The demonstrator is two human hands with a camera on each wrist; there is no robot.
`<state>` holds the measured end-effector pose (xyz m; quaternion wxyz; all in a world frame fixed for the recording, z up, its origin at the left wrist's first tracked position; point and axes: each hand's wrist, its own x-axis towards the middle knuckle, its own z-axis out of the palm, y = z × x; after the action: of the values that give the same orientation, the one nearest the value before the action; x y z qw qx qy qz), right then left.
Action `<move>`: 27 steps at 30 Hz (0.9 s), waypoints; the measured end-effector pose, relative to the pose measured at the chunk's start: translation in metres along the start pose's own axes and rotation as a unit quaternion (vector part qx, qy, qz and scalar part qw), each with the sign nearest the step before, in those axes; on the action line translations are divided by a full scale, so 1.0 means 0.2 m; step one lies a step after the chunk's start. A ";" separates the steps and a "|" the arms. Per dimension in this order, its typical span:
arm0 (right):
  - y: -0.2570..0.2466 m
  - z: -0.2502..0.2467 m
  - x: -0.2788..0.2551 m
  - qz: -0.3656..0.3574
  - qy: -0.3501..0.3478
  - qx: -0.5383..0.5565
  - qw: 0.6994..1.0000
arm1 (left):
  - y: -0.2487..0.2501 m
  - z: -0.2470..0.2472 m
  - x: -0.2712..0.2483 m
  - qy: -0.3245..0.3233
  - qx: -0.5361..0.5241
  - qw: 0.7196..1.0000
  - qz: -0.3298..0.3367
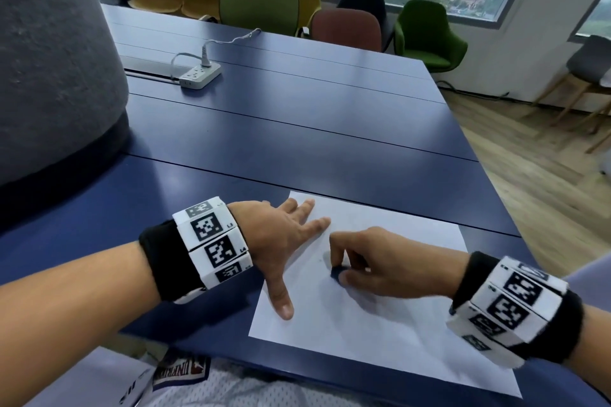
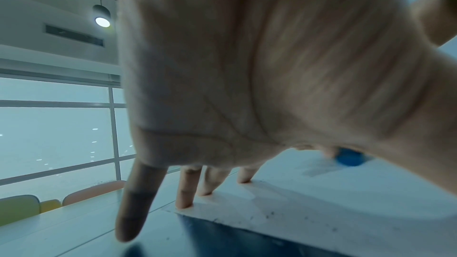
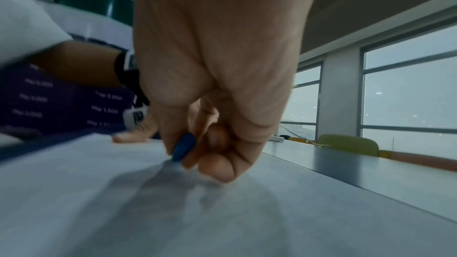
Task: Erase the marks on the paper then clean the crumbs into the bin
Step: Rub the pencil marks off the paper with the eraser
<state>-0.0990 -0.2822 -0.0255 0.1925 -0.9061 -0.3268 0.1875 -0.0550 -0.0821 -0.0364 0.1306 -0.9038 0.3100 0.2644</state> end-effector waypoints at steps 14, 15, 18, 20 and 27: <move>0.01 0.01 -0.05 -0.007 -0.028 -0.026 0.999 | 0.01 -0.02 -0.02 0.002 0.010 1.000 0.005; 0.04 -0.01 -0.01 0.007 -0.002 -0.038 0.999 | 0.01 -0.01 -0.02 0.007 0.011 1.000 0.007; 0.15 -0.09 0.14 0.061 0.050 -0.064 0.995 | 0.00 0.00 -0.01 0.014 0.014 1.000 0.010; 0.20 -0.14 0.22 0.091 0.063 -0.057 0.992 | 0.00 0.00 -0.01 0.014 0.016 1.000 0.009; 0.09 -0.05 0.11 0.030 -0.021 -0.006 0.999 | -0.01 0.01 0.00 0.010 0.001 1.000 0.008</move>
<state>-0.0681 -0.2828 -0.0301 0.1746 -0.9124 -0.3047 0.2101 -0.0541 -0.0800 -0.0377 0.1266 -0.9038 0.3186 0.2561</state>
